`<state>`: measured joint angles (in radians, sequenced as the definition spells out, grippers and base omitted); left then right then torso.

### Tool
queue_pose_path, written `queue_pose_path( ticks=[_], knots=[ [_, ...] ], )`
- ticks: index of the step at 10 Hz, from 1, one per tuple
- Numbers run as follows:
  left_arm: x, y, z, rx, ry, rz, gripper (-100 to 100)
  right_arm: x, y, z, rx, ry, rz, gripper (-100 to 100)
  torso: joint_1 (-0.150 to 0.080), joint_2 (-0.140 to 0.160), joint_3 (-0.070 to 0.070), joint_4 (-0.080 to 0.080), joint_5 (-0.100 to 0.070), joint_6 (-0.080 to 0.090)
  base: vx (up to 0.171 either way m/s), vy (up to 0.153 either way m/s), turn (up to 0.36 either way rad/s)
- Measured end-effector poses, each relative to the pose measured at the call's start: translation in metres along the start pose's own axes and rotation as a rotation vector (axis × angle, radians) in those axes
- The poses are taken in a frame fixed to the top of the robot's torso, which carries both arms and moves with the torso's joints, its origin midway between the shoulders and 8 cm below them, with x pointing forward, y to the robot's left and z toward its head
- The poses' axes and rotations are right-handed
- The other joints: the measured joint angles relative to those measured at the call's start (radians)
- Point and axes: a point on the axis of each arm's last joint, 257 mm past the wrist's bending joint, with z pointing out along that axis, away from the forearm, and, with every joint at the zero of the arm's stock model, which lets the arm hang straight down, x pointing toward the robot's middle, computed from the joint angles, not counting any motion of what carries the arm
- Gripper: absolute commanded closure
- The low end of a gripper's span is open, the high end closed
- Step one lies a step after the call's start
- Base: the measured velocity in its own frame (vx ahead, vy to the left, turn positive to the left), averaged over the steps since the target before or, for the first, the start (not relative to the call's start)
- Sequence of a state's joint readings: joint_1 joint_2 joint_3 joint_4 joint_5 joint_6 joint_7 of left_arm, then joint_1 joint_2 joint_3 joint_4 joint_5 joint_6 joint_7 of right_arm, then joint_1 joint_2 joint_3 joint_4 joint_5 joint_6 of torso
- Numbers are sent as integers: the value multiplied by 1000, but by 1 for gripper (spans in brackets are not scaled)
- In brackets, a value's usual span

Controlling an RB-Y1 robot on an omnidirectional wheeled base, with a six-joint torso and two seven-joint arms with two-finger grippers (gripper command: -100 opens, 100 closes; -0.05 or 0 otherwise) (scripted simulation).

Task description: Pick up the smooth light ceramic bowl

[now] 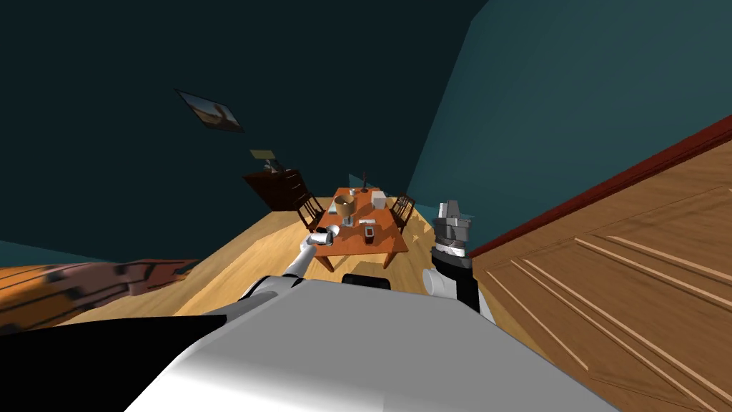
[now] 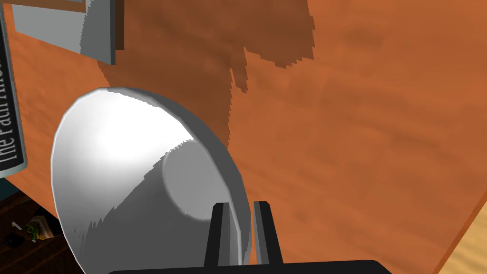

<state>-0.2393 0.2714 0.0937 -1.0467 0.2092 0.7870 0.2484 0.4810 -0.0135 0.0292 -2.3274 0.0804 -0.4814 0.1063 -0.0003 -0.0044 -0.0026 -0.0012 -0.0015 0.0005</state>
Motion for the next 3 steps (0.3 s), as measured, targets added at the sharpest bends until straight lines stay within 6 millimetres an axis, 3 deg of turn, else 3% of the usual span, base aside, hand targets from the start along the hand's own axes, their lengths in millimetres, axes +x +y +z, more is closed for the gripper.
queue_pose_path(
  ticks=[1, 2, 3],
  knots=[
    [11, 6, -5, -6, 13, 23, 100, 0, 0, 0, 0, 0, 0, 0, -1, 0, 0, 0, 0, 0, 86, -15, 325],
    [26, 8, -9, -9, 28, 46, 100, 0, 0, 0, 0, 0, 0, 0, -1, -1, 0, 1, 0, 0, 39, -9, 57],
    [27, 8, -10, -11, 29, 50, 0, 0, 0, 0, 0, 0, 0, 0, 0, 1, 1, 1, 0, 1, 7, -2, -12]
  ],
)
